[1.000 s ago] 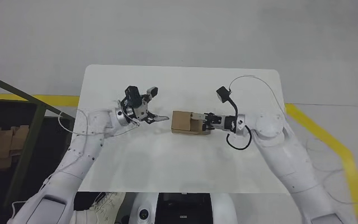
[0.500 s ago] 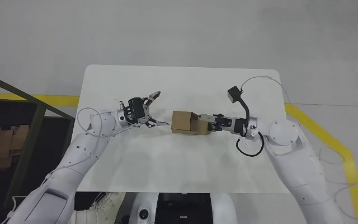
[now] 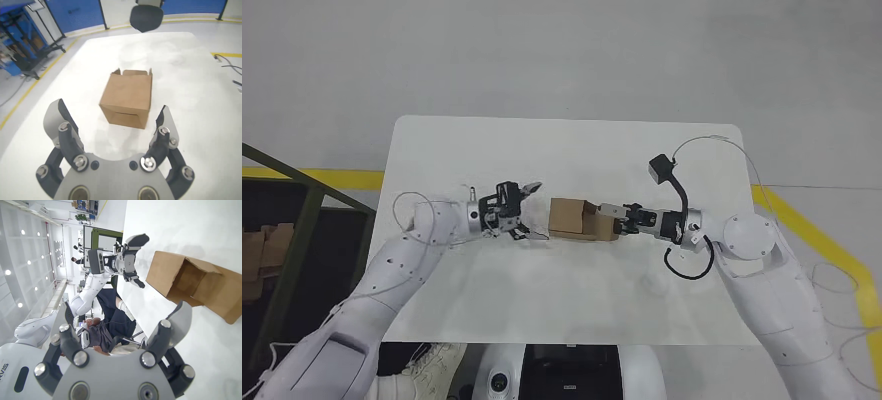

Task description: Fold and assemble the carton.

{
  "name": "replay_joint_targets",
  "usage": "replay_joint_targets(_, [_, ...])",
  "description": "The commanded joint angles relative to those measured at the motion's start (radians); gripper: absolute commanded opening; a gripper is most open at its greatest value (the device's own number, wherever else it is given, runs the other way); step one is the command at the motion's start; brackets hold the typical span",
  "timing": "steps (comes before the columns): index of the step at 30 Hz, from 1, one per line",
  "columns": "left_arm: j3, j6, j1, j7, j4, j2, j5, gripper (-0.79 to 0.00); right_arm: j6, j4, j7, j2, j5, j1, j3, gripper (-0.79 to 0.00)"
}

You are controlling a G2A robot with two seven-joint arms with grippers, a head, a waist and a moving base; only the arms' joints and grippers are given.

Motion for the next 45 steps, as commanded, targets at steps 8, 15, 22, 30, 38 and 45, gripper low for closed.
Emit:
replay_joint_targets(8, [0.062,-0.053,-0.049,0.018,0.061,-0.006,0.03,0.0,0.0,0.0,0.0,0.0,0.0,0.0,0.0,0.0])
replay_joint_targets(15, [0.145,-0.035,-0.143,0.058,0.191,-0.044,0.008,0.0,0.0,0.0,0.0,0.0,0.0,0.0,0.0,0.0])
replay_joint_targets(22, [0.23,-0.034,-0.215,0.108,0.263,-0.07,0.071,0.0,0.0,0.0,0.0,0.0,0.0,0.0,0.0,0.0])
replay_joint_targets(30, [0.3,-0.011,-0.276,0.185,0.337,-0.092,0.095,0.0,0.0,0.0,0.0,0.0,0.0,0.0,0.0,0.0])
replay_joint_targets(38, [0.372,-0.016,-0.307,0.18,0.356,-0.105,0.039,0.0,0.0,0.0,0.0,0.0,0.0,0.0,0.0,0.0])
replay_joint_targets(45, [0.415,-0.011,-0.333,0.186,0.387,-0.111,-0.01,0.0,0.0,0.0,0.0,0.0,0.0,0.0,0.0,0.0])
